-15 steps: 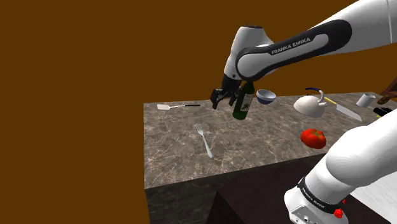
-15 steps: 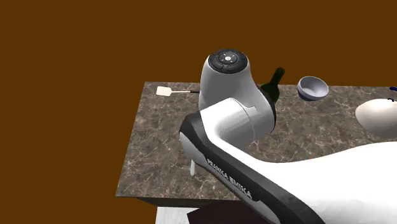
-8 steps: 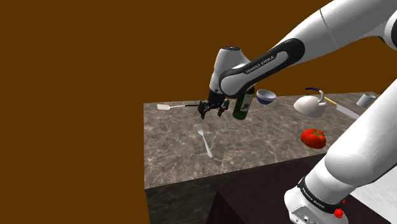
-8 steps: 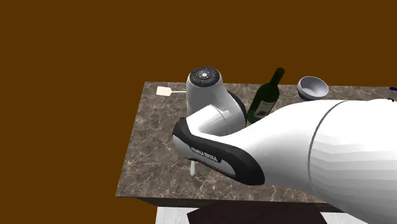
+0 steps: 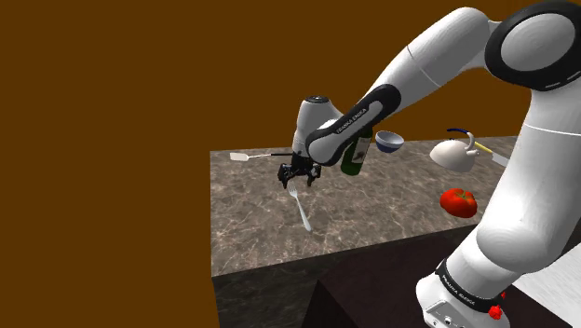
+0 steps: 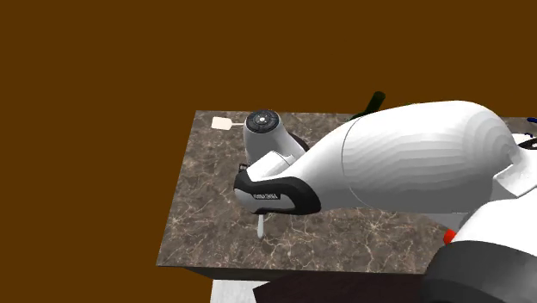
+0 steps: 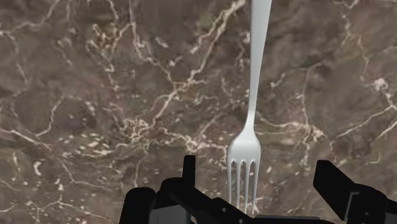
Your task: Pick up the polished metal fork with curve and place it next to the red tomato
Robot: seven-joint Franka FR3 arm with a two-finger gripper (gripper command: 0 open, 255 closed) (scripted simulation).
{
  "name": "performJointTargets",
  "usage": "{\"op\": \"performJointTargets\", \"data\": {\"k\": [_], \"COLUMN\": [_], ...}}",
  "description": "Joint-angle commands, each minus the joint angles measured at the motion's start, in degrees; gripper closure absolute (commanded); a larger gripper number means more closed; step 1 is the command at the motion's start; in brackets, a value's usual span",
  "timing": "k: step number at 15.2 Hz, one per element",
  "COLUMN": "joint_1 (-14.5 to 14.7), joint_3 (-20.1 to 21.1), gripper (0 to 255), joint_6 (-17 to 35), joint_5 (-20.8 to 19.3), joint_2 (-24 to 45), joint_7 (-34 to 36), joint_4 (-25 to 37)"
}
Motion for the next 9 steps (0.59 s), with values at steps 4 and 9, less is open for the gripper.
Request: {"op": "performJointTargets", "data": {"k": [4,9], "joint_1": [0.99,1.51], "joint_3": [-1.24,-1.99], "gripper": [0,0], "joint_6": [3.02,4.57], "joint_5": [-2.27,-3.36], "joint_2": [3.91,5.88], "joint_7": [2.04,2.83], "joint_4": [0.71,1.07]}}
